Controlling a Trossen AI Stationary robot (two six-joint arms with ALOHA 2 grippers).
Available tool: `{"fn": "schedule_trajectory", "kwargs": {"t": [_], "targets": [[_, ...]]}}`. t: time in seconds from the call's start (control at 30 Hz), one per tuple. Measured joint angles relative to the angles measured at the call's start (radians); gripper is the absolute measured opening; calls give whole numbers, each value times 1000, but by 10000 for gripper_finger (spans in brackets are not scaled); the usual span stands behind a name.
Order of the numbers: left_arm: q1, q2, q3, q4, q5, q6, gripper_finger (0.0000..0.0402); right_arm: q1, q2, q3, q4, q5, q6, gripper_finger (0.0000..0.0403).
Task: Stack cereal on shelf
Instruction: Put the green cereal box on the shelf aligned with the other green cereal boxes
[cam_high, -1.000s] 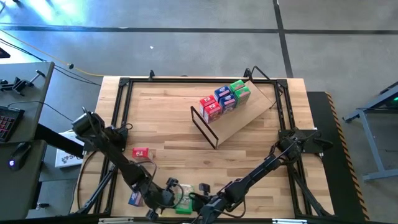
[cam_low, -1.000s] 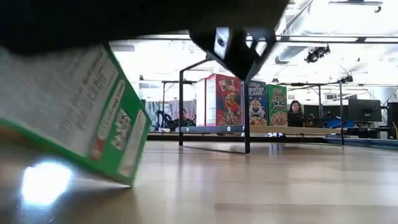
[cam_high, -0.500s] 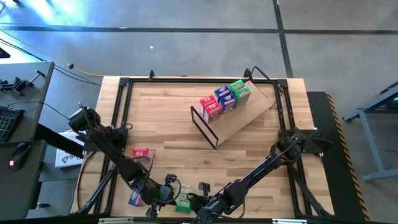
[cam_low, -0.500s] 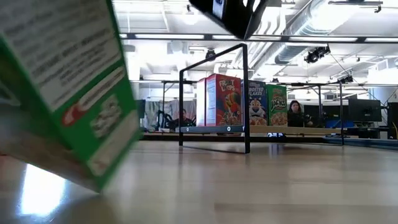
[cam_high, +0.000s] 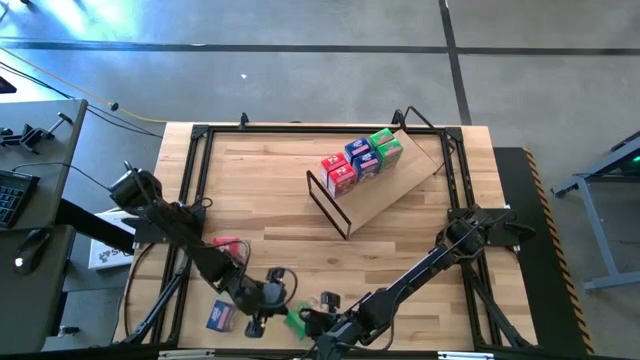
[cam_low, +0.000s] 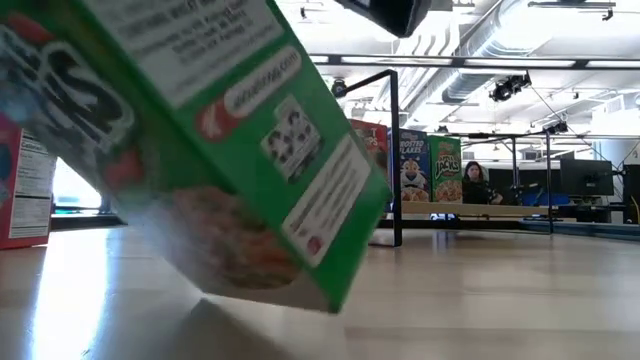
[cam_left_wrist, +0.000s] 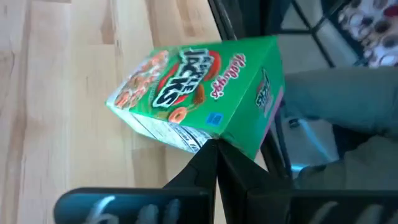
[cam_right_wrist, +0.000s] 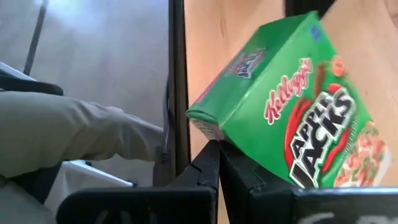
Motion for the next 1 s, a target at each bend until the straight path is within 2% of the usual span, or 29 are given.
{"fn": "schedule_trajectory", "kwargs": {"t": [0.33, 0.53, 0.73, 1.0], "targets": [[54, -94, -61, 59, 105, -78, 0, -9, -36, 2, -13, 7, 57, 2], [109, -97, -86, 63, 183, -167, 0, -33, -37, 2, -36, -13, 238, 2], [160, -102, -86, 72, 275, -190, 0, -59, -37, -1, -131, -28, 373, 2], [261, -103, -85, 69, 397, -249, 0, -76, -45, -6, -131, -105, 428, 2]]}}
